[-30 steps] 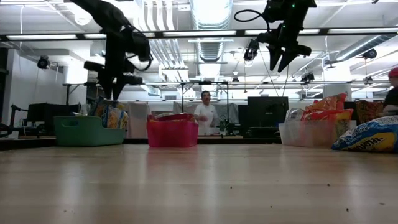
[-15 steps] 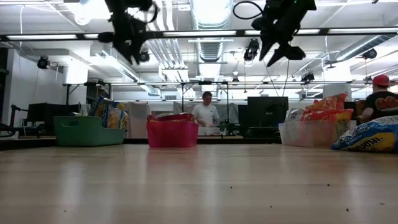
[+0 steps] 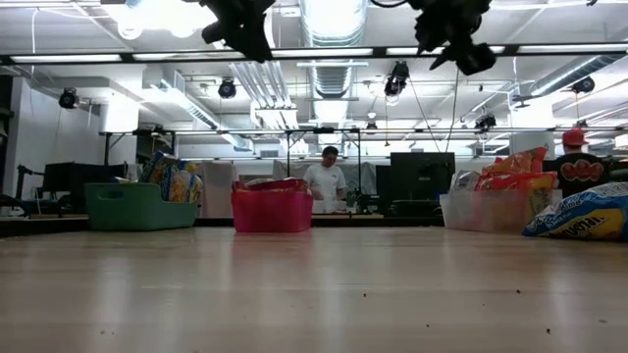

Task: Sort Maruchan noodles
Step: Put the blue noodle pack into the green bin

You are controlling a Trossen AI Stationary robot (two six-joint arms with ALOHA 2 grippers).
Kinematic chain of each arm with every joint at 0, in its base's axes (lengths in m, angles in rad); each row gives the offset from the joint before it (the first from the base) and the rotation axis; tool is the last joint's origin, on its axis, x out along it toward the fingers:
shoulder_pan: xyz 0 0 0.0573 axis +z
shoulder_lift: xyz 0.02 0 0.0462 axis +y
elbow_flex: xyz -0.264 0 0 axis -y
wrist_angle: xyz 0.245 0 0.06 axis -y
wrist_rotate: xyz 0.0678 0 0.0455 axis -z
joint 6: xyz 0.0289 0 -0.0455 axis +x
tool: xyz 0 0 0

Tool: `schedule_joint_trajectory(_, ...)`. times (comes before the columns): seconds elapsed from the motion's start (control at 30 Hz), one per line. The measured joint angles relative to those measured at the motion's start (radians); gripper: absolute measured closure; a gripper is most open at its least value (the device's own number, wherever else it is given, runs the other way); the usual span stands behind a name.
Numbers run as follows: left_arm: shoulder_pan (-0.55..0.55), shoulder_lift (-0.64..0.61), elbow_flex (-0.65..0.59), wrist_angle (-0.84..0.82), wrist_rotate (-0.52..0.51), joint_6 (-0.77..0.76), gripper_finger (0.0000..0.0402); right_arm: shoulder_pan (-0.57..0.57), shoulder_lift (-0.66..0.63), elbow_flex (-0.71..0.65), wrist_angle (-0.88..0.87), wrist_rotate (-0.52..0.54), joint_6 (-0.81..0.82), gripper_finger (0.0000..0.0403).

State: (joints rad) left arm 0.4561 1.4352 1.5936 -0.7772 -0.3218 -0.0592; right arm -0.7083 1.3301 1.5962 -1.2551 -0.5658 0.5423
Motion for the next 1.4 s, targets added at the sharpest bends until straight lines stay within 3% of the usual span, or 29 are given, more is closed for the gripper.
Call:
schedule_joint_trajectory(0.1, -0.002, 0.004, 0.0, 0.007, 0.0, 0.002, 0.0287, 0.047, -0.001, 0.0, -0.093, 0.009, 0.023, 0.0257)
schedule_joint_trajectory(0.27, -0.002, 0.004, 0.0, 0.008, 0.0, -0.001, 0.0287, 0.154, 0.031, -0.029, -0.261, 0.148, 0.032, 0.0257)
schedule_joint_trajectory(0.5, -0.002, 0.004, 0.0, 0.007, -0.001, -0.001, 0.0287, 0.253, 0.067, -0.188, -0.299, 0.23, 0.043, 0.0259)
schedule_joint_trajectory(0.77, -0.002, 0.004, 0.0, 0.004, -0.001, -0.002, 0.0287, 0.296, 0.036, -0.404, -0.315, 0.252, 0.097, 0.0199)
schedule_joint_trajectory(0.93, -0.002, 0.004, -0.001, 0.004, -0.001, -0.002, 0.0287, 0.334, 0.033, -0.546, -0.263, 0.255, 0.129, 0.015)
schedule_joint_trajectory(1.13, -0.002, 0.004, -0.001, 0.004, -0.001, -0.005, 0.0287, 0.355, 0.033, -0.716, -0.047, 0.254, 0.179, 0.0106)
schedule_joint_trajectory(1.4, -0.002, 0.004, -0.001, 0.004, -0.001, -0.01, 0.0287, 0.355, 0.033, -0.819, 0.126, 0.257, 0.278, 0.0111)
